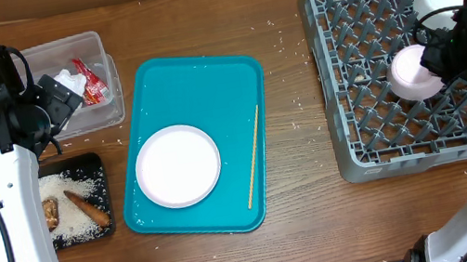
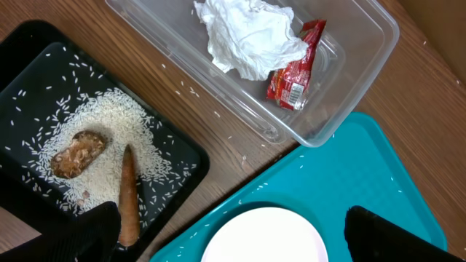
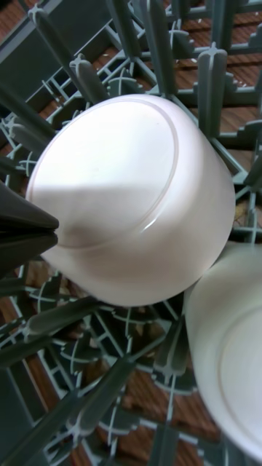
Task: Sort waste into correct bins and load items into the dishwasher
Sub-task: 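Lower the pink bowl upside down into the rack and release it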
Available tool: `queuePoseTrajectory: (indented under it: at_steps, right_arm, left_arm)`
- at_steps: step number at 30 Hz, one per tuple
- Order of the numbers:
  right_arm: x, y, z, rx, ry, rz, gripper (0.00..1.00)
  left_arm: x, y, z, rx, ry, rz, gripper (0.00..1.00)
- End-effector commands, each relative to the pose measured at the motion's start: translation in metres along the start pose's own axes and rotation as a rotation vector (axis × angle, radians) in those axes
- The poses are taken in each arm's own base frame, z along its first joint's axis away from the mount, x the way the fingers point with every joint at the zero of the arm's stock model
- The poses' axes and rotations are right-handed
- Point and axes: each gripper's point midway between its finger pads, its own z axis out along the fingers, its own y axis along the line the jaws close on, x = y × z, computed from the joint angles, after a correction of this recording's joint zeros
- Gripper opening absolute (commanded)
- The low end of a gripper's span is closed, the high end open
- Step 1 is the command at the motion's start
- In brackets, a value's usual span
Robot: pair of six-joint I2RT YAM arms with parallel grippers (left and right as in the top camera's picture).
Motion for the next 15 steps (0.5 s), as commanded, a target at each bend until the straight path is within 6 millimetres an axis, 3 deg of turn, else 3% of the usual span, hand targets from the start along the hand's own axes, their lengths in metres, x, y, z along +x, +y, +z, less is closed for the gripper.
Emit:
queuePoseTrajectory:
  at_steps: [1, 6, 15]
  right_arm:
    - [-0.011, -0.002, -0.023, 0.020, -0.060, 0.025, 0.04]
    - [-0.012, 0.000, -0.036, 0.001, -0.092, 0.026, 0.04]
    - [-0.027, 0.005, -0.025, -0.018, -0.144, 0.016, 0.04]
  left_arm:
    - [0.000, -0.001, -0.001, 0.003, -0.001, -0.012, 1.00]
    - [0.000, -0.001, -0.001, 0.003, -0.001, -0.012, 1.00]
    - [0.000, -0.001, -0.001, 0.003, -0.001, -0.012, 1.00]
